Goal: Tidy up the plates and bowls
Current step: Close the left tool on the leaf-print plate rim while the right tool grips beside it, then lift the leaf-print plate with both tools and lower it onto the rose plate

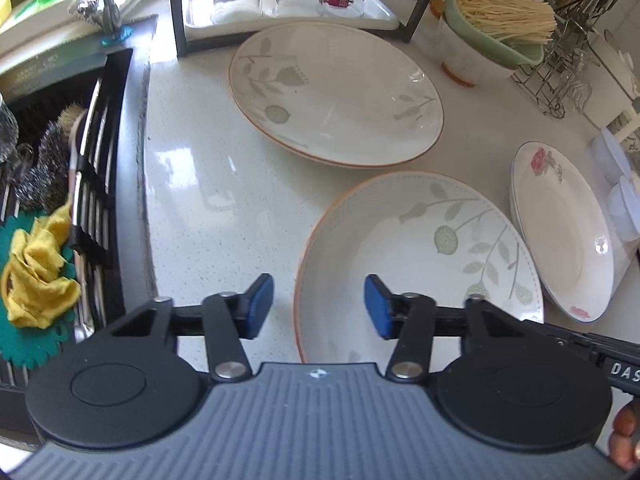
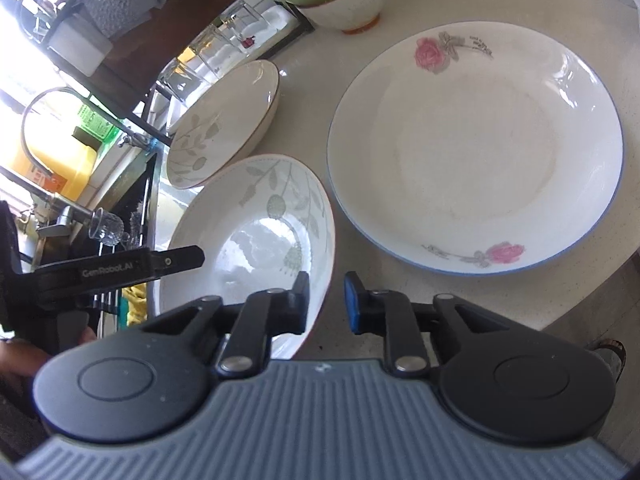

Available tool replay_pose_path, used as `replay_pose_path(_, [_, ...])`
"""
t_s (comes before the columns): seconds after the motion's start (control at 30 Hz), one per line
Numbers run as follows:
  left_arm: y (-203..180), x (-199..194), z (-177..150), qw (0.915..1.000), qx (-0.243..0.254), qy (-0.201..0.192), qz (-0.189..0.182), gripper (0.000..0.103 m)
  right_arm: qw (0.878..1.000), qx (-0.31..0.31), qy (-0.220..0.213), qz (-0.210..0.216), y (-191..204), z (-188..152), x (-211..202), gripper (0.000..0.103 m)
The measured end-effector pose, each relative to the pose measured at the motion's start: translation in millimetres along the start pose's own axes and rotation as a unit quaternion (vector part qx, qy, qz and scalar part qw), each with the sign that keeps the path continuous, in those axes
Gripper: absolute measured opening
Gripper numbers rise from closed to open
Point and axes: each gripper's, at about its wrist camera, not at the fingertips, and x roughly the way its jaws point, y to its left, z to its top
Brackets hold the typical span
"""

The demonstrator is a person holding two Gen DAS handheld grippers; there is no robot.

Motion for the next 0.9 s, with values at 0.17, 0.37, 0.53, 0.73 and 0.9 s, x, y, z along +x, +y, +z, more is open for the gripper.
replay_pose_path(0.17, [-7, 5, -4, 0.9999, 0.010, 0.009, -0.008, 0.047, 1.000, 0.012, -0.004, 0.010, -1, 2, 8, 0.014])
replay_pose_path(0.37, [0, 7, -2, 0.9994, -0.010, 0.005, -0.032, 0.047, 0.999, 0.023, -0.001, 0.026, -7, 2, 13, 0.013])
replay_pose_path(0.53, [7, 9, 1, 0.9976, -0.021, 0.016, -0.065, 0.048, 1.000, 0.005, 0.006, 0.020, -6, 7, 14, 0.014])
replay_pose_path(0.73, [6, 1, 2, 0.9956, -0.033, 0.034, -0.081, 0.048, 0.999, 0.019, 0.028, 0.034, -11, 12, 10, 0.014])
replay_pose_path(0.9, [0, -14, 8, 0.9942, -0.038, 0.035, -0.094, 0.048, 0.999, 0.014, 0.025, 0.041, -10, 24, -6, 0.014])
